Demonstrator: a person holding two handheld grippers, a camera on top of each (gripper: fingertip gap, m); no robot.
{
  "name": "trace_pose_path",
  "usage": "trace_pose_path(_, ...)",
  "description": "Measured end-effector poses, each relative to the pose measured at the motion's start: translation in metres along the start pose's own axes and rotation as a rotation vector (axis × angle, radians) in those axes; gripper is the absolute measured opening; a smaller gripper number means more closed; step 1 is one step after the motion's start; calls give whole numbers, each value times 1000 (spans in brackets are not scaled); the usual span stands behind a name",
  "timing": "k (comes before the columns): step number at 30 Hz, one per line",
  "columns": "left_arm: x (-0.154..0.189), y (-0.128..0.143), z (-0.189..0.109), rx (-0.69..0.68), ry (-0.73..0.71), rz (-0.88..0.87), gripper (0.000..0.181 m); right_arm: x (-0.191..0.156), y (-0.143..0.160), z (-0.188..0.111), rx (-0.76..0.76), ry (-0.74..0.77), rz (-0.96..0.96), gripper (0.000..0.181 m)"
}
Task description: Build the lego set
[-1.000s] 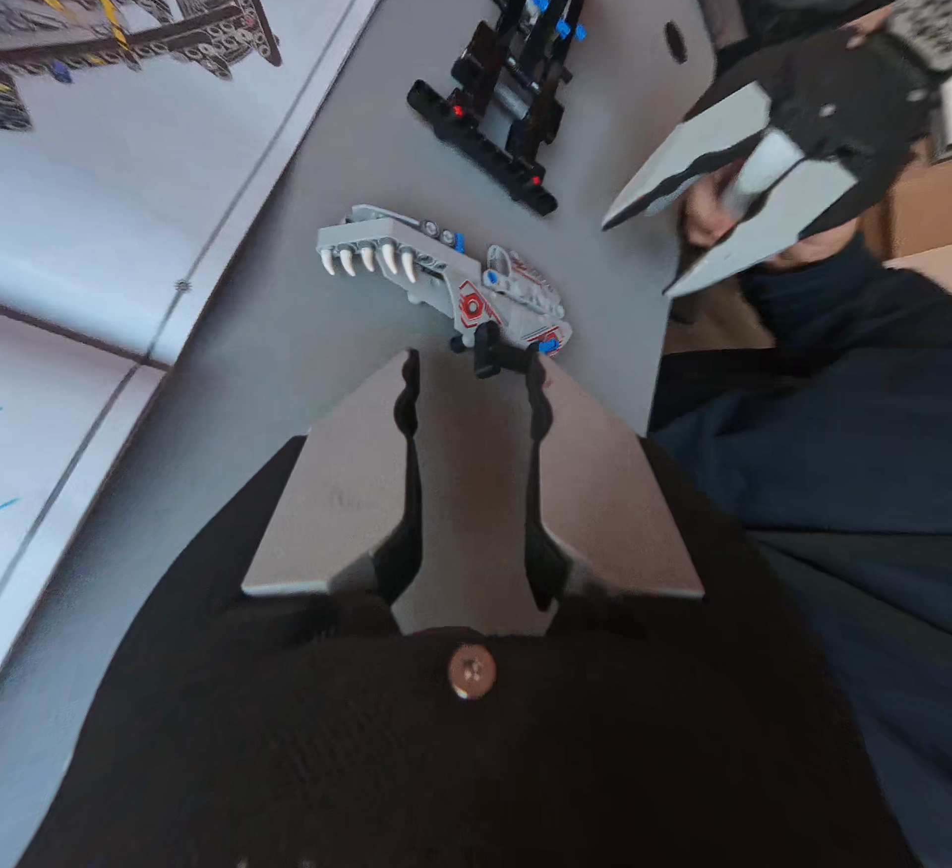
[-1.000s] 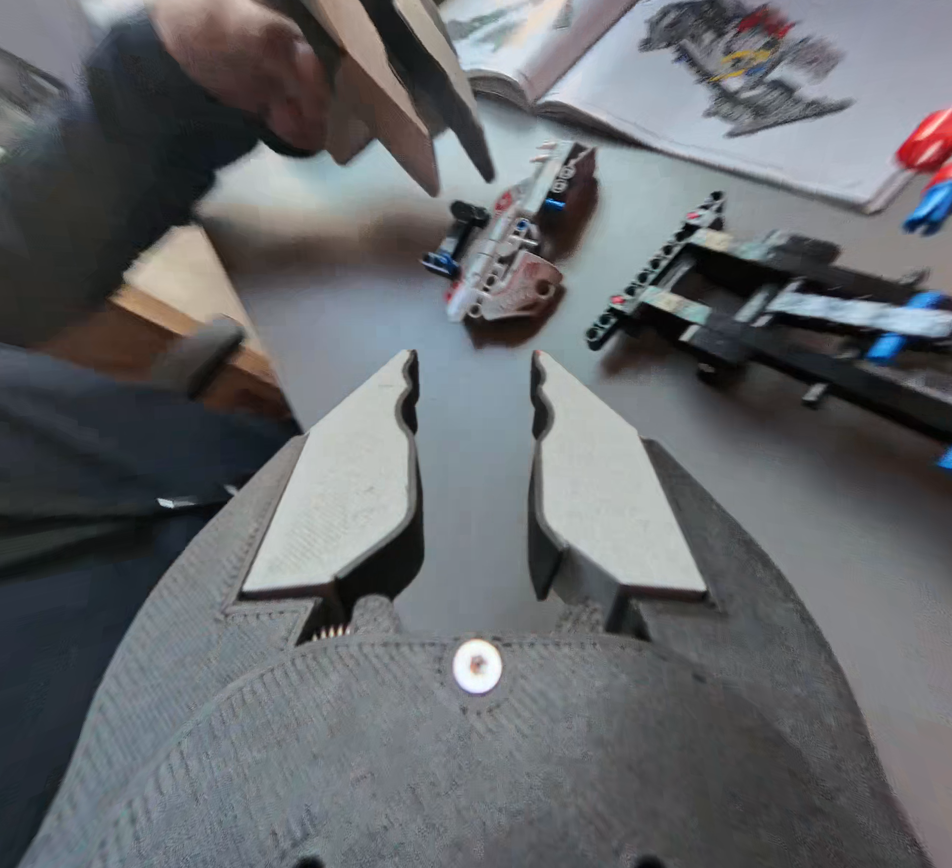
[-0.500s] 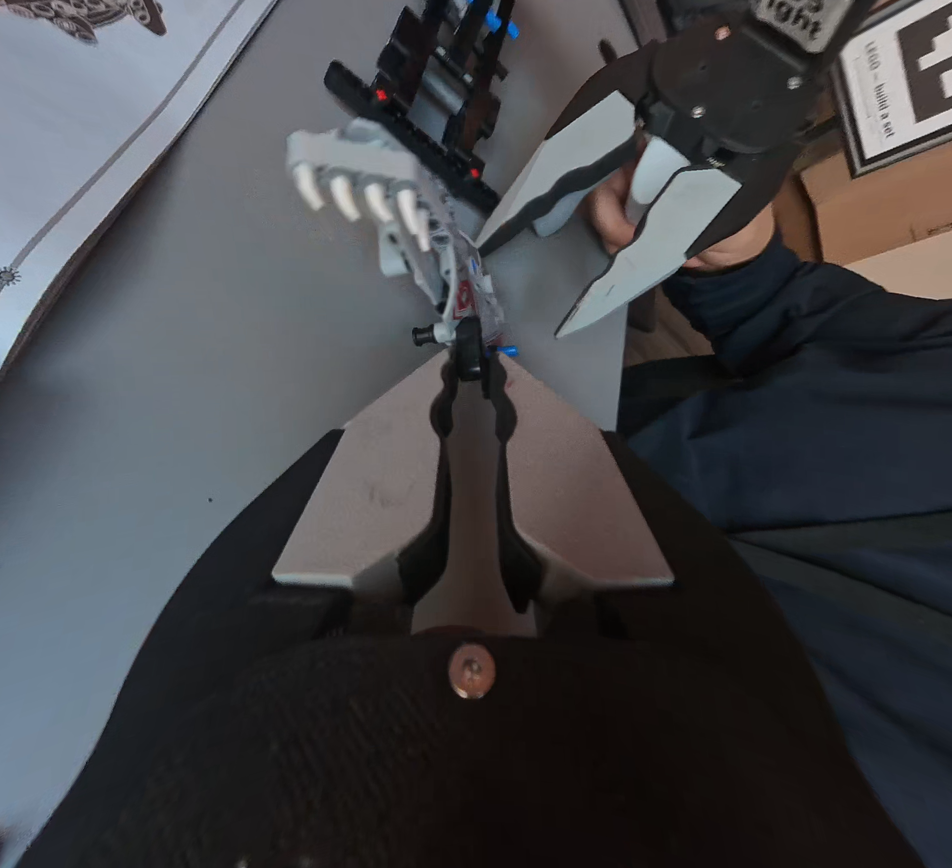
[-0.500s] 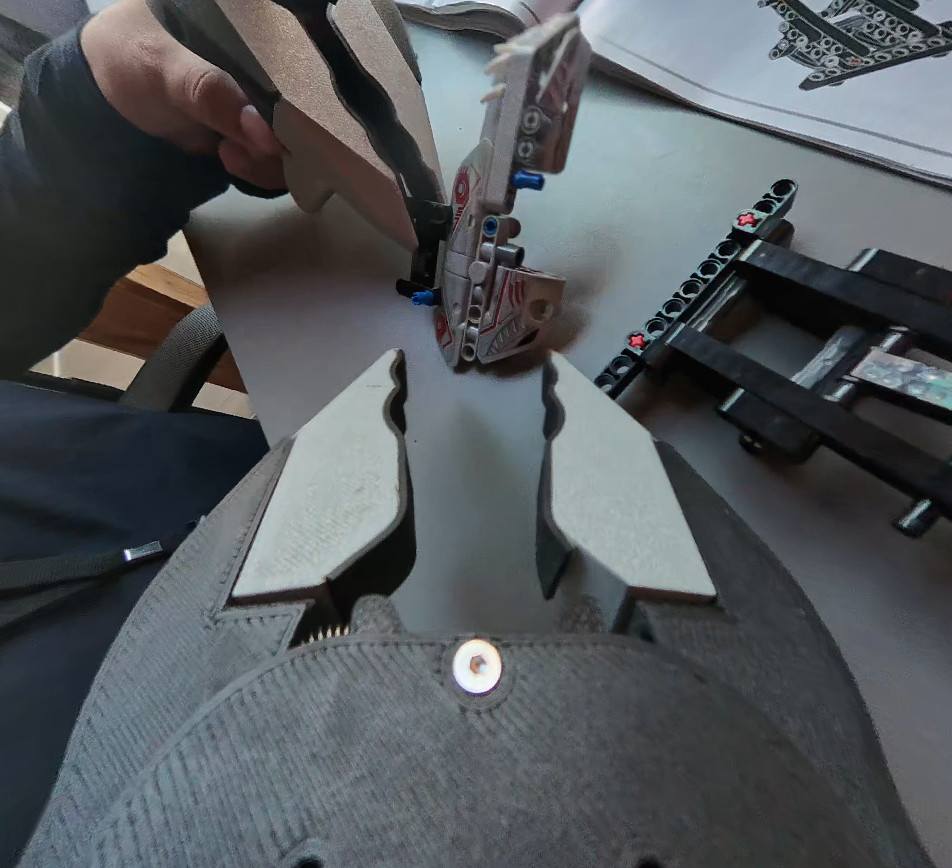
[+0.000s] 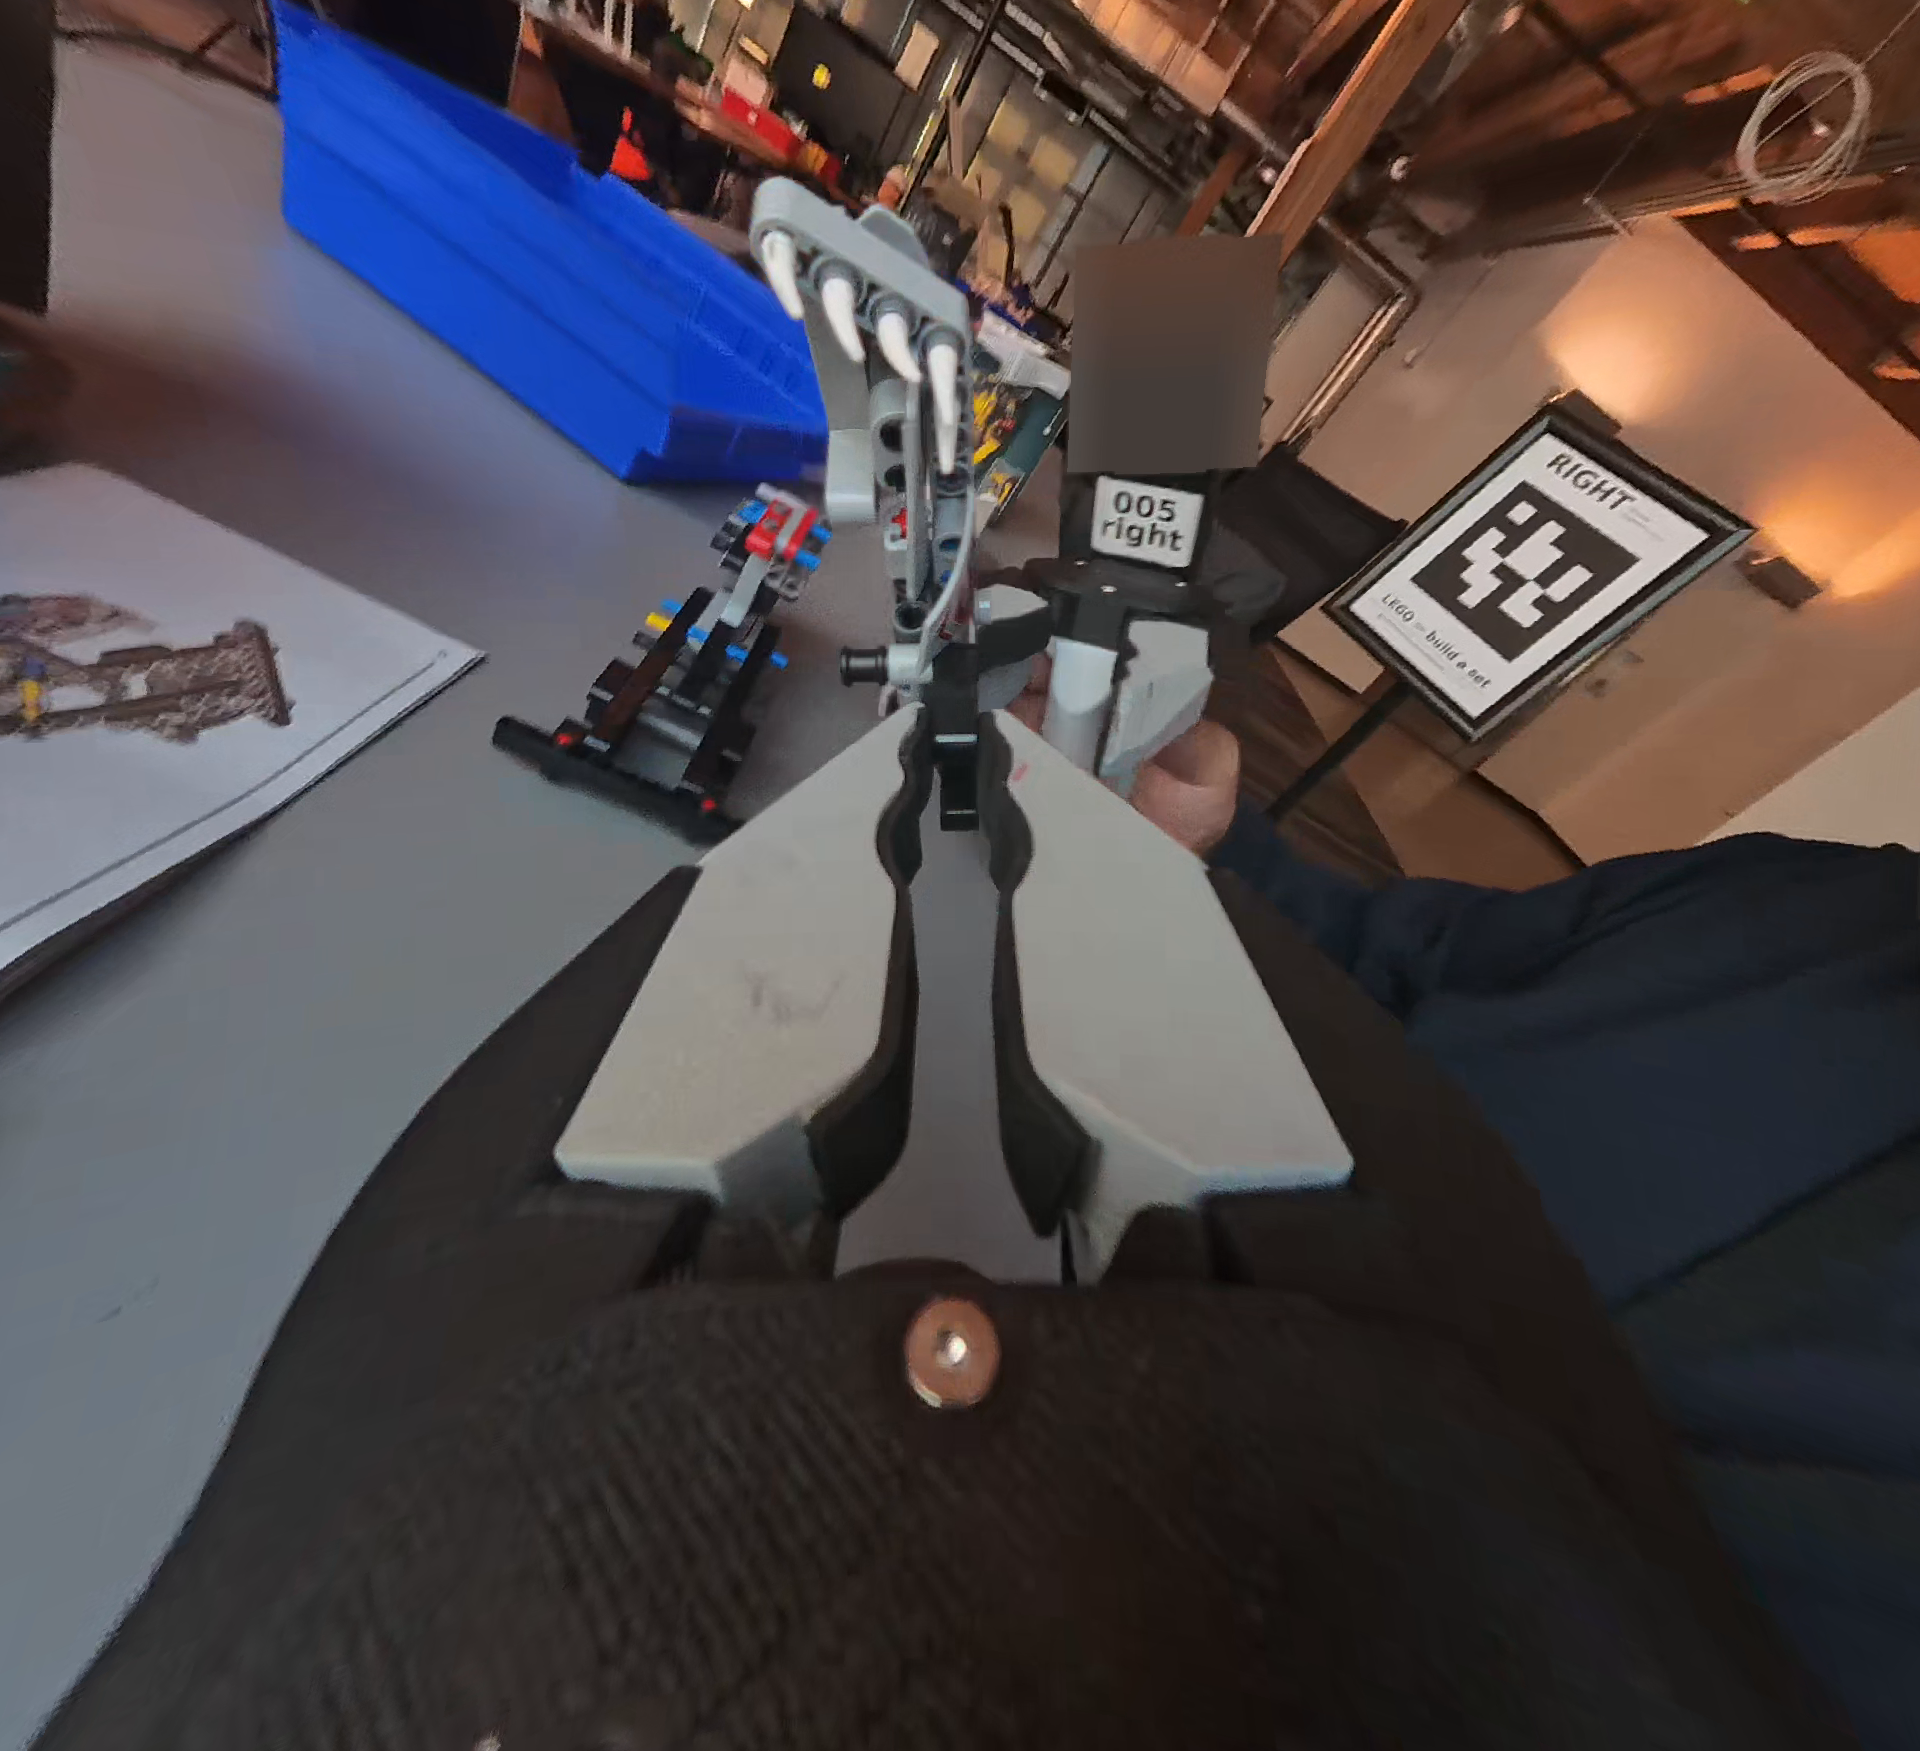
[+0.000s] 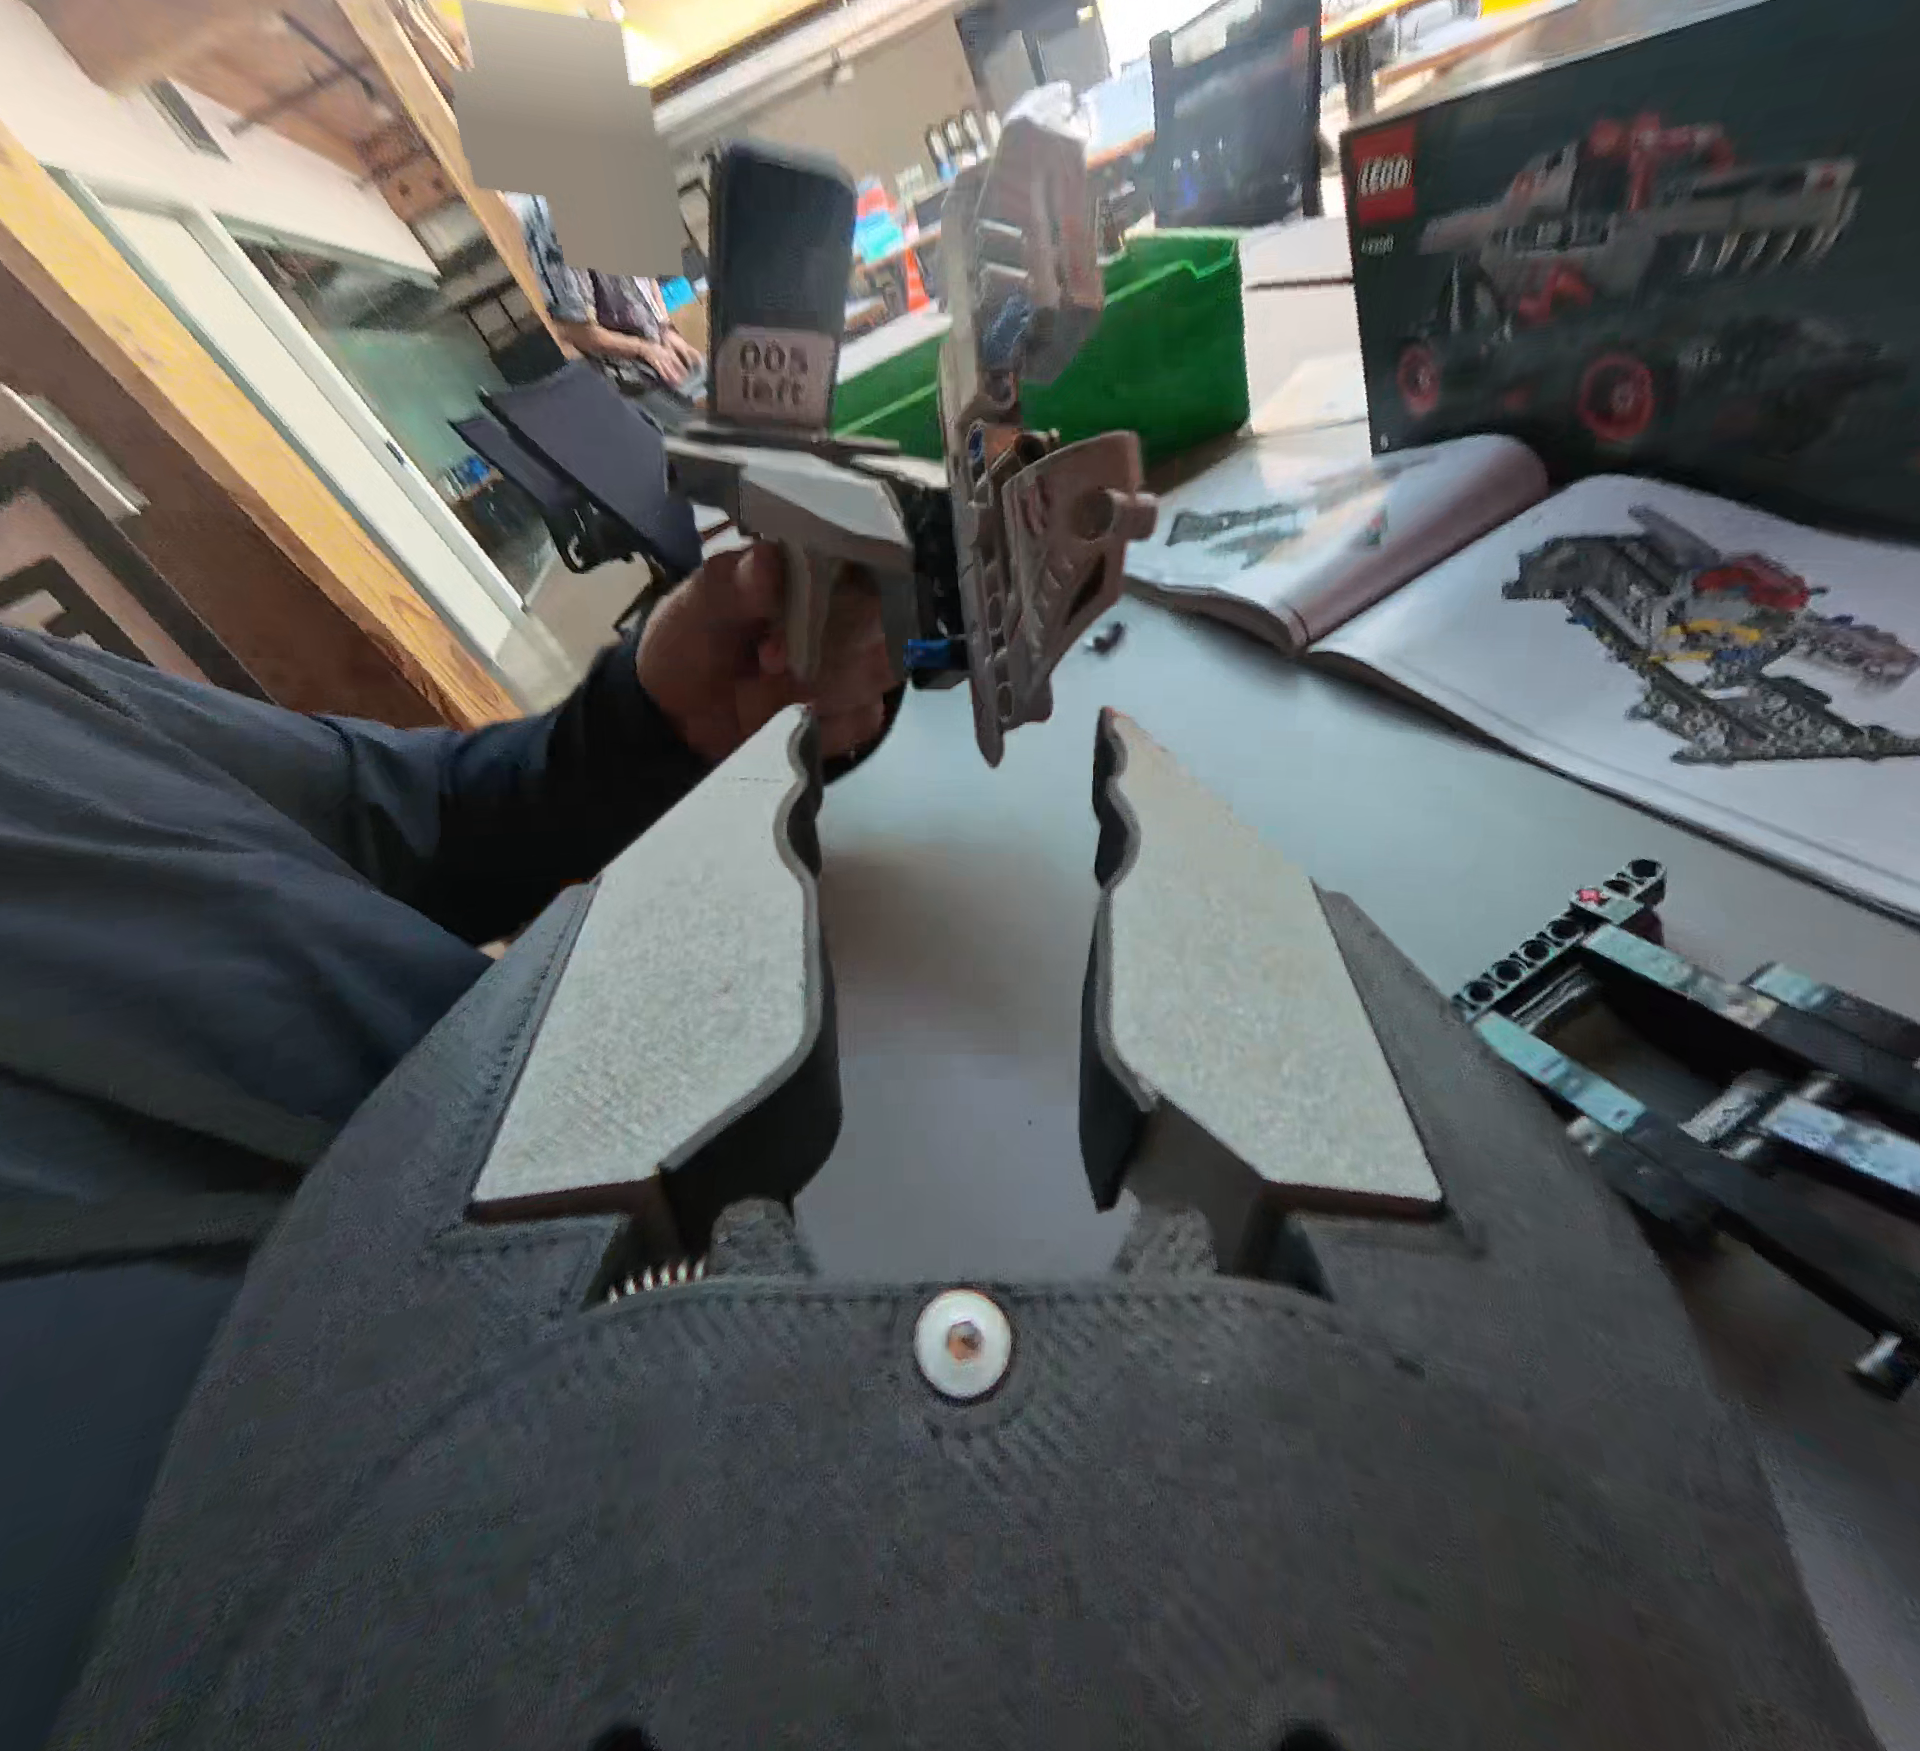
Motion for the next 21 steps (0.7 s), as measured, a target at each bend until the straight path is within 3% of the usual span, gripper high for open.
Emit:
trace_pose_path(3,12,-2,11,63,11,25,5,-10,-11,-9,41,-88,52,30)
trace_pose_path(7,24,4,25,69,21,75,5,-7,-17,-21,89,-89,77,9)
trace_pose_path(11,29,12,37,50,50,42,7,-10,-17,-40,68,-75,17,6)
trace_pose_path(14,25,23,37,-39,44,67,20,-9,-22,-73,18,-5,-130,6)
trace_pose_path(18,4,31,25,-148,-46,160,23,28,-33,-136,-128,215,-370,7)
trace_pose_path(21,-13,37,23,-235,-95,219,24,45,-37,-173,-241,203,-452,7)
Point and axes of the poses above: each gripper's, where its closed fingertips meet, z out along the fingers, y out of its underside, x = y × z across the jaws, the point moved 2 cm from there along -z, back along the fingers, and after that the axes turned 15 degrees about z, right-handed, at the moved point
